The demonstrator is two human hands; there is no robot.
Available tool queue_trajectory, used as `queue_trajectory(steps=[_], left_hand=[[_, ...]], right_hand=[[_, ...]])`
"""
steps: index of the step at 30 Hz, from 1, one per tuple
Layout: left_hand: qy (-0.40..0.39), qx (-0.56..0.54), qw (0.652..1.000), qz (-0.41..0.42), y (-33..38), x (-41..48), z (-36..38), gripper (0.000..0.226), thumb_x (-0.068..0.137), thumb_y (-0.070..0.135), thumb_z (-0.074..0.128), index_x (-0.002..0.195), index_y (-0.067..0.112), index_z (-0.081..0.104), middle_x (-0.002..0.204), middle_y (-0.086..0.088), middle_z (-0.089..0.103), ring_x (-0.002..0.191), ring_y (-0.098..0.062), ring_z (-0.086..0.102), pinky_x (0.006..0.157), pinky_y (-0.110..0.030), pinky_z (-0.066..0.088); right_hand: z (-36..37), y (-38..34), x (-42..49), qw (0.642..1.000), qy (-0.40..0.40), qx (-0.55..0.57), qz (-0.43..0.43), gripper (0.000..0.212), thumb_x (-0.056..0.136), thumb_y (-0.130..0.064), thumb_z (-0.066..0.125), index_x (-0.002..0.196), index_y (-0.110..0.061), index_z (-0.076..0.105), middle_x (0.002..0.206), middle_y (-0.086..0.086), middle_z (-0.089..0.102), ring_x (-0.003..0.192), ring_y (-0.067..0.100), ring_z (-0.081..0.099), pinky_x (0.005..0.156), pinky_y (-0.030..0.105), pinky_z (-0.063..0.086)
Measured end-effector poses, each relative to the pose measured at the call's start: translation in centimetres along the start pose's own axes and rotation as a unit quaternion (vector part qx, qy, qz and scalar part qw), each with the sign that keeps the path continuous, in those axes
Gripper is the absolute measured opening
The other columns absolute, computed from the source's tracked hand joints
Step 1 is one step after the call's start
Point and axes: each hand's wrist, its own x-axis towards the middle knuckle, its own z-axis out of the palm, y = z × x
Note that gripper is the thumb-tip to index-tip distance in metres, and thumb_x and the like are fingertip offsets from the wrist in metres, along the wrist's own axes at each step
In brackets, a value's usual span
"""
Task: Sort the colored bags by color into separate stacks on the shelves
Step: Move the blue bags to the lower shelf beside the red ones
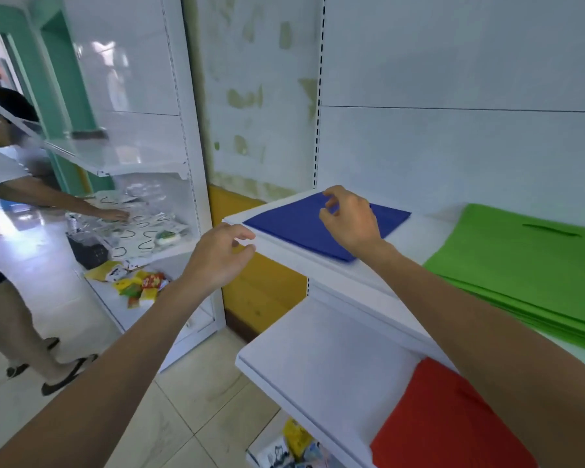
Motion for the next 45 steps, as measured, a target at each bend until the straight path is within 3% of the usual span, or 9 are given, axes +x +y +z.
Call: queue_trajectory(steps=[10, 14, 18, 23, 28, 32, 36, 41, 45], left_hand=[[-0.057, -0.022, 0.997, 0.051, -5.6, 12.7, 4.0, 0.024, 0.089, 0.02, 0.055, 0.113, 0.016, 0.061, 0.118, -0.002, 0.058, 0.101, -0.017, 0.054, 0.079, -0.029, 0.045], [-0.141, -0.053, 0.986, 0.075, -6.8, 17.5, 6.3, 0.023, 0.091, 0.021, 0.054, 0.112, 0.014, 0.059, 0.116, -0.003, 0.061, 0.096, -0.017, 0.056, 0.083, -0.03, 0.044], [-0.185, -0.034, 0.978, 0.088, -7.3, 20.2, 7.7, 0.031, 0.09, 0.032, 0.056, 0.112, 0.011, 0.06, 0.115, -0.003, 0.063, 0.102, -0.021, 0.058, 0.08, -0.03, 0.043], [-0.216, -0.052, 0.971, 0.087, -7.6, 23.1, 8.4, 0.014, 0.082, 0.031, 0.067, 0.083, 0.017, 0.067, 0.092, -0.007, 0.071, 0.09, -0.023, 0.063, 0.081, -0.036, 0.049], [-0.192, -0.177, 0.963, 0.069, -8.3, 24.1, 9.2, 0.009, 0.081, 0.019, 0.07, 0.085, 0.016, 0.063, 0.072, 0.008, 0.058, 0.078, -0.013, 0.054, 0.059, -0.017, 0.038], [-0.174, -0.188, 0.961, 0.107, -8.3, 24.1, 9.4, 0.008, 0.083, 0.014, 0.067, 0.079, 0.016, 0.06, 0.073, 0.005, 0.058, 0.078, -0.016, 0.055, 0.068, -0.023, 0.037], [-0.136, -0.184, 0.961, 0.152, -8.2, 23.9, 9.3, 0.007, 0.087, 0.013, 0.061, 0.083, 0.013, 0.056, 0.083, -0.002, 0.059, 0.078, -0.017, 0.053, 0.07, -0.025, 0.037], [-0.099, -0.188, 0.956, 0.202, -8.0, 23.2, 8.6, 0.012, 0.086, 0.01, 0.062, 0.097, 0.007, 0.059, 0.091, -0.008, 0.063, 0.078, -0.02, 0.055, 0.073, -0.027, 0.041], [-0.072, -0.203, 0.949, 0.23, -6.5, 20.8, 7.3, 0.022, 0.089, 0.007, 0.058, 0.11, 0.007, 0.062, 0.097, -0.013, 0.065, 0.081, -0.022, 0.056, 0.076, -0.027, 0.041]], right_hand=[[1.4, 4.6, 4.3, 0.985, 0.083, -0.057, 0.141, 0.034, 0.09, -0.015, 0.05, 0.124, -0.011, 0.053, 0.112, 0.005, 0.06, 0.097, 0.022, 0.057, 0.078, 0.031, 0.046], [1.0, 6.3, 5.0, 0.945, 0.157, -0.049, 0.282, 0.033, 0.089, -0.011, 0.047, 0.121, -0.005, 0.053, 0.114, 0.01, 0.059, 0.101, 0.025, 0.056, 0.077, 0.028, 0.041], [2.9, 7.4, 4.5, 0.897, 0.154, -0.114, 0.398, 0.035, 0.094, -0.018, 0.043, 0.119, 0.007, 0.046, 0.124, 0.023, 0.052, 0.115, 0.036, 0.048, 0.091, 0.035, 0.037], [4.6, 7.0, 5.4, 0.86, 0.125, -0.183, 0.459, 0.039, 0.096, -0.026, 0.044, 0.122, 0.003, 0.046, 0.127, 0.021, 0.048, 0.117, 0.036, 0.047, 0.092, 0.036, 0.039], [5.0, 7.4, 5.5, 0.841, 0.183, -0.173, 0.479, 0.009, 0.082, -0.011, 0.05, 0.074, -0.007, 0.05, 0.083, 0.011, 0.053, 0.079, 0.032, 0.051, 0.058, 0.028, 0.036], [5.0, 7.0, 5.6, 0.857, 0.255, -0.156, 0.42, 0.015, 0.088, -0.012, 0.055, 0.099, -0.003, 0.054, 0.09, 0.006, 0.054, 0.087, 0.025, 0.051, 0.07, 0.029, 0.036], [5.2, 6.0, 5.5, 0.86, 0.341, -0.184, 0.333, 0.017, 0.092, -0.015, 0.054, 0.101, -0.001, 0.058, 0.096, 0.016, 0.063, 0.09, 0.033, 0.056, 0.073, 0.034, 0.04], [4.9, 5.6, 5.4, 0.856, 0.318, -0.286, 0.292, 0.023, 0.094, -0.015, 0.048, 0.111, -0.001, 0.057, 0.112, 0.018, 0.057, 0.102, 0.034, 0.051, 0.076, 0.036, 0.038], [2.5, 4.0, 4.5, 0.873, 0.337, -0.244, 0.254, 0.025, 0.096, -0.013, 0.045, 0.116, 0.0, 0.052, 0.109, 0.019, 0.058, 0.092, 0.036, 0.055, 0.066, 0.035, 0.037]])
